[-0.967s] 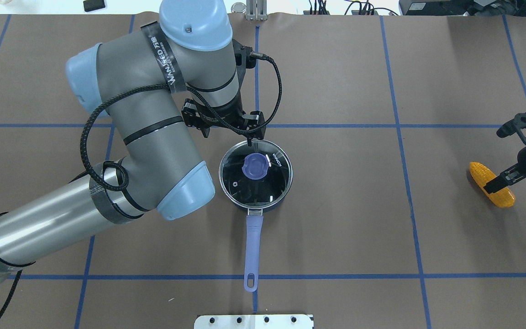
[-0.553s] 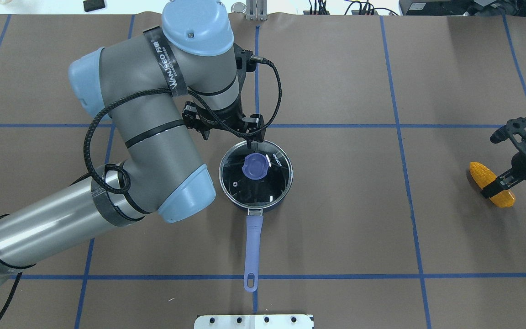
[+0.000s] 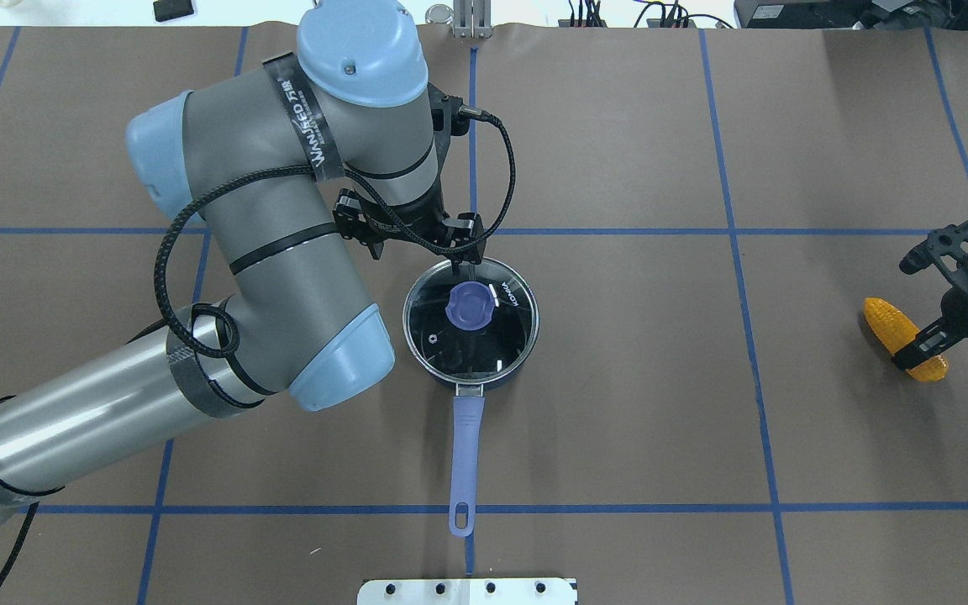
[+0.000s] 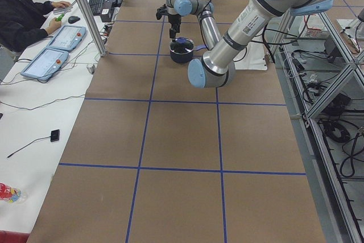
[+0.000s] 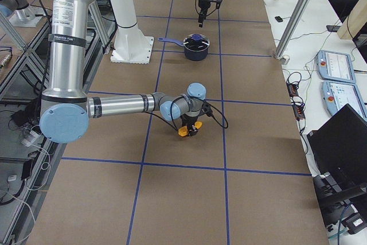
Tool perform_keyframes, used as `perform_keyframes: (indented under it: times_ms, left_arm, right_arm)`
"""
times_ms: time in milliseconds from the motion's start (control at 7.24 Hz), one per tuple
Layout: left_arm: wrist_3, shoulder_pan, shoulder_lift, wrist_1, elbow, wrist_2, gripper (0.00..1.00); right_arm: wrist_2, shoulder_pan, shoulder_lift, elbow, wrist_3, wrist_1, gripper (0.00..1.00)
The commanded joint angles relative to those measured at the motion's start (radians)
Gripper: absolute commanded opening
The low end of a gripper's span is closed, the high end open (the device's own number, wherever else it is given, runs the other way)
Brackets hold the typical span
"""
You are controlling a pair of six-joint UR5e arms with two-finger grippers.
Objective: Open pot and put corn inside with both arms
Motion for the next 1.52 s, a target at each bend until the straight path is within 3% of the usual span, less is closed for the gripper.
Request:
perform_keyframes:
  times_ms: [0,829,1106,1382]
  left_arm:
    - [0.003,0.0,0.002,-0.001,-0.001,0.0,1.0]
    - [-0.004,0.002,-0.005,0.001,-0.007,0.002,1.0]
    - [-0.026,0.053,-0.016,-0.001,-0.008,0.055,1.0]
    - [-0.021,0.09,-0.037,-0.007,0.008,0.069,1.0]
  right_arm:
    - [-0.001,0.0,0.003,0.0,-0.005,-0.002,0.48]
    - [-0.006,0.004,0.022,0.02,-0.031,-0.002,0.41]
    - [-0.004,0.015,0.046,0.037,-0.045,-0.003,0.41]
    - [0.002,0.026,0.074,0.04,-0.045,-0.011,0.35]
